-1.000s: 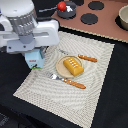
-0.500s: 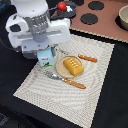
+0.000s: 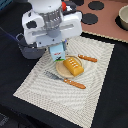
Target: Interact with the objects in diverse but meaningful ways.
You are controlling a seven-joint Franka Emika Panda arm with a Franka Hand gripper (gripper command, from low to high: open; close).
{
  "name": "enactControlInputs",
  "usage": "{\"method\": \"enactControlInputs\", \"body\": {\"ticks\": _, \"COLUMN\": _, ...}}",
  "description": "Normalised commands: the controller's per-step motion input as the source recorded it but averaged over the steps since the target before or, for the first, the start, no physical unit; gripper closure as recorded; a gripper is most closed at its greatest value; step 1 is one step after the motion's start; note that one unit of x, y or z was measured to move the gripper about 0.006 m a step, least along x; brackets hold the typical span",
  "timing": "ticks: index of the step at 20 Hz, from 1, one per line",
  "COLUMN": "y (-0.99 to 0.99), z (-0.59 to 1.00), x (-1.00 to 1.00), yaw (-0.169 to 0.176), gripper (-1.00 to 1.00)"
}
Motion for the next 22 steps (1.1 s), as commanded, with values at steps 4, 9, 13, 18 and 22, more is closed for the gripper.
{"method": "enactControlInputs", "body": {"ticks": 4, "y": 0.47, "z": 0.52, "x": 0.77, "yaw": 0.0, "gripper": 1.0}}
{"method": "enactControlInputs", "body": {"ticks": 9, "y": 0.44, "z": 0.39, "x": 0.73, "yaw": 0.0, "gripper": 1.0}}
{"method": "enactControlInputs", "body": {"ticks": 13, "y": 0.49, "z": 0.27, "x": 0.7, "yaw": 0.0, "gripper": 1.0}}
{"method": "enactControlInputs", "body": {"ticks": 18, "y": 0.53, "z": 0.18, "x": 0.7, "yaw": 0.0, "gripper": 1.0}}
{"method": "enactControlInputs", "body": {"ticks": 22, "y": 0.55, "z": 0.07, "x": 0.68, "yaw": 0.0, "gripper": 1.0}}
